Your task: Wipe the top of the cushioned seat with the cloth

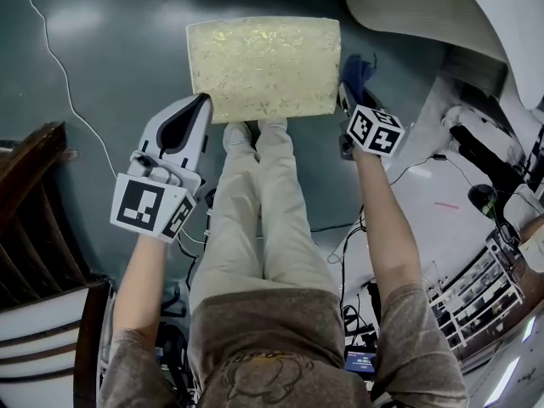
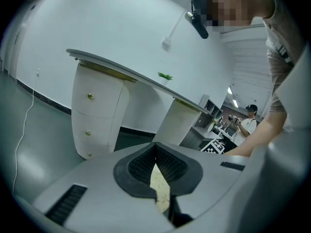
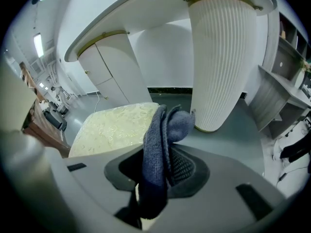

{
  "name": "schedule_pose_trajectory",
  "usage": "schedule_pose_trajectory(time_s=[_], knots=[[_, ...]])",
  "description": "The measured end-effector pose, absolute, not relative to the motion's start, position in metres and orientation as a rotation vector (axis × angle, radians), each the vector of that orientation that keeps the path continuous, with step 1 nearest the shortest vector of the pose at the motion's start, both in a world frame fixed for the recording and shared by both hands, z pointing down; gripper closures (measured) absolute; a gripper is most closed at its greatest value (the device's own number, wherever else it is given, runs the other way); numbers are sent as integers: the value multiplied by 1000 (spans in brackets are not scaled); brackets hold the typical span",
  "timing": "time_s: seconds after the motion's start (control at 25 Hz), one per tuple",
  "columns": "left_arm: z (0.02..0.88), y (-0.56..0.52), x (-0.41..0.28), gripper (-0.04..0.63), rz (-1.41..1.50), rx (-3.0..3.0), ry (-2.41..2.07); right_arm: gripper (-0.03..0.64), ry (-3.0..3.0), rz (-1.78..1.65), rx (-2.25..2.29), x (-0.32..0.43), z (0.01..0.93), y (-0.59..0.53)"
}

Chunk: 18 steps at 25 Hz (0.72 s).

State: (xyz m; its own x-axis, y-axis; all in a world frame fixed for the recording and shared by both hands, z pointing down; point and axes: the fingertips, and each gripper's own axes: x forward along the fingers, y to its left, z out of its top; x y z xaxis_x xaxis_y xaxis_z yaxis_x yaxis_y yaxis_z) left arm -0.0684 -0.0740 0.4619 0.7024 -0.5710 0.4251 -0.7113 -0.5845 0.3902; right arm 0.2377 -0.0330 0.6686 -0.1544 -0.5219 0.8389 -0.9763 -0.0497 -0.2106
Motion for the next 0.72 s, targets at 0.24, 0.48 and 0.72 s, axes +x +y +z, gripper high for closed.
schedule_pose_trajectory(time_s=[0.24, 0.48, 0.72], knots=[[463, -69, -77, 586, 339, 2340, -1016, 497, -1835, 1070, 1504, 188, 656, -29], [461, -60, -92, 586, 347, 2312, -1061, 497, -1964, 1049, 1364, 104, 655, -25], [456, -55, -105, 586, 333, 2296, -1104, 497, -2049, 1027, 1183, 18, 661, -9]])
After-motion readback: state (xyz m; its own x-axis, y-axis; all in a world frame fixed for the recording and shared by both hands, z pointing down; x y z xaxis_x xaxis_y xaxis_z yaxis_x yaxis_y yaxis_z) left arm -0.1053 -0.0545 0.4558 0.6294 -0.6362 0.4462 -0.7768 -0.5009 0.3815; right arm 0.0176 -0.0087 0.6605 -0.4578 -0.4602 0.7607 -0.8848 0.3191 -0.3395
